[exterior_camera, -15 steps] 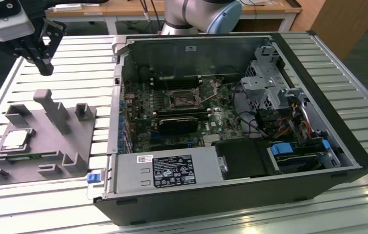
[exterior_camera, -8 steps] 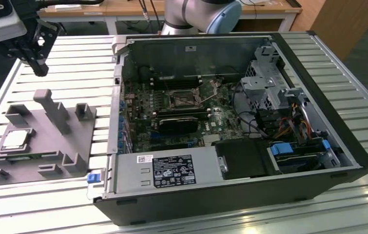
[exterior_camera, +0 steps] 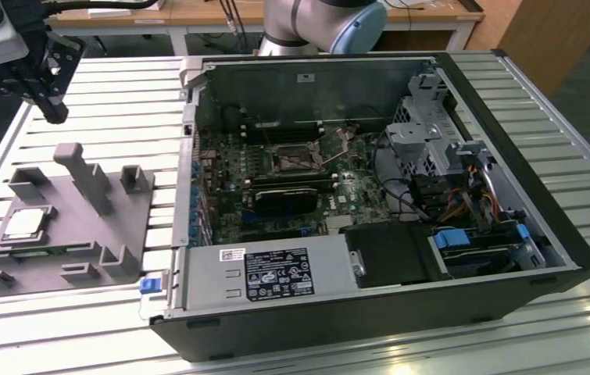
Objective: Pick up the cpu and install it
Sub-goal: 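Reach for the cpu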
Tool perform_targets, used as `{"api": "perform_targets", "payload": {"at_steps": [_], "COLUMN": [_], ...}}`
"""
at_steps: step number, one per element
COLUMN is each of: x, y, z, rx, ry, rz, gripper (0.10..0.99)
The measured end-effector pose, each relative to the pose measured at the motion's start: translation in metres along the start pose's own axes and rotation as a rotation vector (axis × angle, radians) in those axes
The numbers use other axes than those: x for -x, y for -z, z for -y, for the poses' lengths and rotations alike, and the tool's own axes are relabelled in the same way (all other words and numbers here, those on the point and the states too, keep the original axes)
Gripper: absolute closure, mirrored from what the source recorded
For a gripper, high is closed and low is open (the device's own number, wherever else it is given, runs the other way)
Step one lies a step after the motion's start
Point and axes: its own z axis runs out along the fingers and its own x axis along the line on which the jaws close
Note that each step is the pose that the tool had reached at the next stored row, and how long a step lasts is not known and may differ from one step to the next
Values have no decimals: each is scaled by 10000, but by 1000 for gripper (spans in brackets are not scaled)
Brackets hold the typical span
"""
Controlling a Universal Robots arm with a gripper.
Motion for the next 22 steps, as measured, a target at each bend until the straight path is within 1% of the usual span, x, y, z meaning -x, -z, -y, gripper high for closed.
{"api": "perform_targets", "payload": {"at_steps": [7,22], "x": [-120,-319], "y": [-5,-22], "z": [11,27], "rx": [0,-1], "ry": [-1,0], "rz": [1,-5], "gripper": [980,980]}}
